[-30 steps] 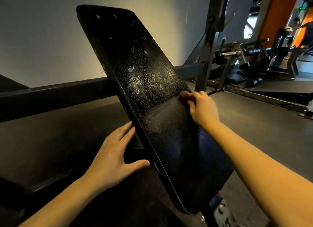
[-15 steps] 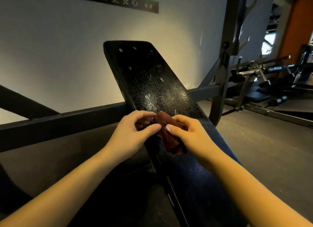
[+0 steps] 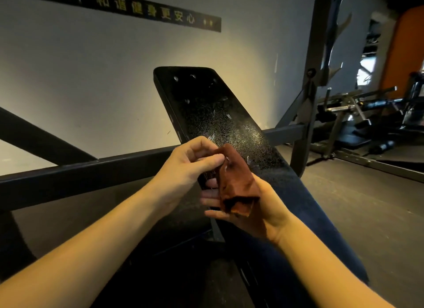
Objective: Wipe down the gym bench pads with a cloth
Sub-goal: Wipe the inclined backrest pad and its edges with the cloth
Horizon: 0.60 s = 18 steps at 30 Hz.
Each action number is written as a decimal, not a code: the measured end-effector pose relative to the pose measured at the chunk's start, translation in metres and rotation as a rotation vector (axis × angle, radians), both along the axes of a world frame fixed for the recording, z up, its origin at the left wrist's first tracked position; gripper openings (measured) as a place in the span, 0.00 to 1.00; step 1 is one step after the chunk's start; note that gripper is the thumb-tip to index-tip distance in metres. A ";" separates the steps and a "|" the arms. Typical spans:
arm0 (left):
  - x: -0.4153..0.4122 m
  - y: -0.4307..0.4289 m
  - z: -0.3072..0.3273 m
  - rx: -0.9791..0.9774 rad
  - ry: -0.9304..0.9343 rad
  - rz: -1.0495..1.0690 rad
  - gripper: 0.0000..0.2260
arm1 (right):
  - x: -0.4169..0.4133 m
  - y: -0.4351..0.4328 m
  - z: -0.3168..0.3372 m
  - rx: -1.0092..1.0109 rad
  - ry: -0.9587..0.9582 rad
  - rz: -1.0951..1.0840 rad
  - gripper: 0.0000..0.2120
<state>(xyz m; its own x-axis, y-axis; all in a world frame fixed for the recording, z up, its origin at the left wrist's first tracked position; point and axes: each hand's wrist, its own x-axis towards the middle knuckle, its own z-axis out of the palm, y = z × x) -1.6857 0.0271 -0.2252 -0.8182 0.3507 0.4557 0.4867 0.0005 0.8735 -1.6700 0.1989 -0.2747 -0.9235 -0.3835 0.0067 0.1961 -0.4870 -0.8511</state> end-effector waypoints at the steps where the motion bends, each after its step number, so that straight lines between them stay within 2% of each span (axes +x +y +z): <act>1: -0.005 -0.001 0.001 0.009 -0.024 -0.013 0.15 | -0.004 -0.003 -0.003 -0.039 -0.007 0.005 0.30; 5: -0.032 -0.006 0.007 -0.061 -0.021 0.003 0.12 | -0.012 -0.005 0.013 -0.099 -0.010 -0.092 0.18; 8: -0.061 -0.003 0.007 -0.190 0.083 0.087 0.05 | -0.024 0.008 0.024 -0.015 0.006 -0.206 0.16; 11: -0.084 0.000 0.001 -0.390 0.237 0.230 0.08 | -0.046 0.032 0.031 0.093 0.025 -0.383 0.11; 14: -0.106 -0.003 -0.010 -0.534 0.465 0.387 0.12 | -0.078 0.070 0.032 0.441 0.140 -0.675 0.10; 18: -0.121 -0.007 -0.018 -0.701 0.630 0.511 0.24 | -0.116 0.110 0.021 1.342 0.339 -1.038 0.15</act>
